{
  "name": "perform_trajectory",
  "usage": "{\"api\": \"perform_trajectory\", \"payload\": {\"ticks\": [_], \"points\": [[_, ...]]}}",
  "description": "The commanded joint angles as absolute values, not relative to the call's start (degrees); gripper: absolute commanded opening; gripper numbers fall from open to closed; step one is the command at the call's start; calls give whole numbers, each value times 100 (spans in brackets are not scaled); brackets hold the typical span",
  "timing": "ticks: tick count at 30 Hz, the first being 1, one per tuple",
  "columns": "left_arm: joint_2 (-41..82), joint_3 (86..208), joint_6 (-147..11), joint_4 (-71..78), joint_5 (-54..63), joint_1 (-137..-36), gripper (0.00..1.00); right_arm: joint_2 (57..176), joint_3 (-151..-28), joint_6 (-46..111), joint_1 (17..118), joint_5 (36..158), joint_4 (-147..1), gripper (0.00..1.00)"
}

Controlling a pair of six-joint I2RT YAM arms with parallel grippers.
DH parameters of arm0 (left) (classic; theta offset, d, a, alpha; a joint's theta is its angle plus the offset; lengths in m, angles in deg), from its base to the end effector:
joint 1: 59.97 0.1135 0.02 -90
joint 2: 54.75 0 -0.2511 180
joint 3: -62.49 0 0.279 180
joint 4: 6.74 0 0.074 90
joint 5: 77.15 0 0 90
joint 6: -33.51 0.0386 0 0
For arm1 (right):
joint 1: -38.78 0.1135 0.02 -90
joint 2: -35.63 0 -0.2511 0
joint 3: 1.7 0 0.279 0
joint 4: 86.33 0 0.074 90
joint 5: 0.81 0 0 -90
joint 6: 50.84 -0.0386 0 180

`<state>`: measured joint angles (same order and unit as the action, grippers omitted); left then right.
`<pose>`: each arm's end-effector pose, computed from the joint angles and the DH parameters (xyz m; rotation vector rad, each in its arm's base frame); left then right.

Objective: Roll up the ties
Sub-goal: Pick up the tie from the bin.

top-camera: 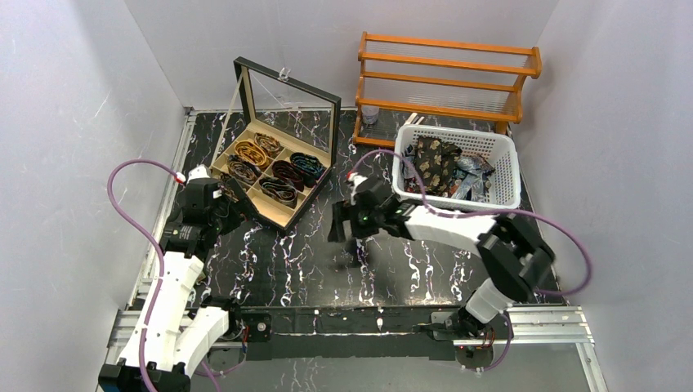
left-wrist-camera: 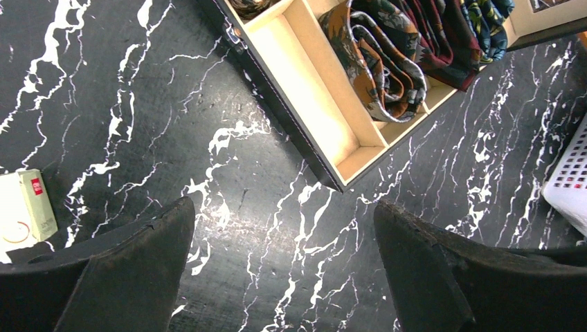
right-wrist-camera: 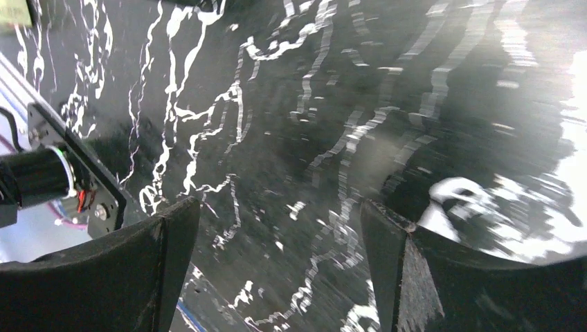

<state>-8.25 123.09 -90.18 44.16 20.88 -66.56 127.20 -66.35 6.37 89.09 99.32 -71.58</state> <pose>0.2069 -0.0185 0.2964 -0.5945 2.1346 -0.2359 0.2242 0.2808 0.1637 -0.4737 2.4284 0.8997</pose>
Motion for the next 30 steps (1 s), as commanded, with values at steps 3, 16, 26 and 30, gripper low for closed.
{"api": "perform_trajectory", "payload": {"ticks": [3, 16, 26, 30], "points": [[-1309, 12187, -9209, 4758, 2279, -6629, 98, 13947, -7673, 355, 9507, 10530, -7962, 93], [-1480, 12322, -9488, 5122, 2535, -6629, 98, 16469, -10875, 772, 9623, 9726, -7425, 91], [-1499, 12052, -9426, 4926, 2344, -6629, 98, 15432, -10721, 1425, 9578, 9813, -6606, 94], [-1510, 11766, -9388, 4537, 1928, -6629, 98, 13911, -9669, 1887, 9548, 8493, -6366, 97]]}}
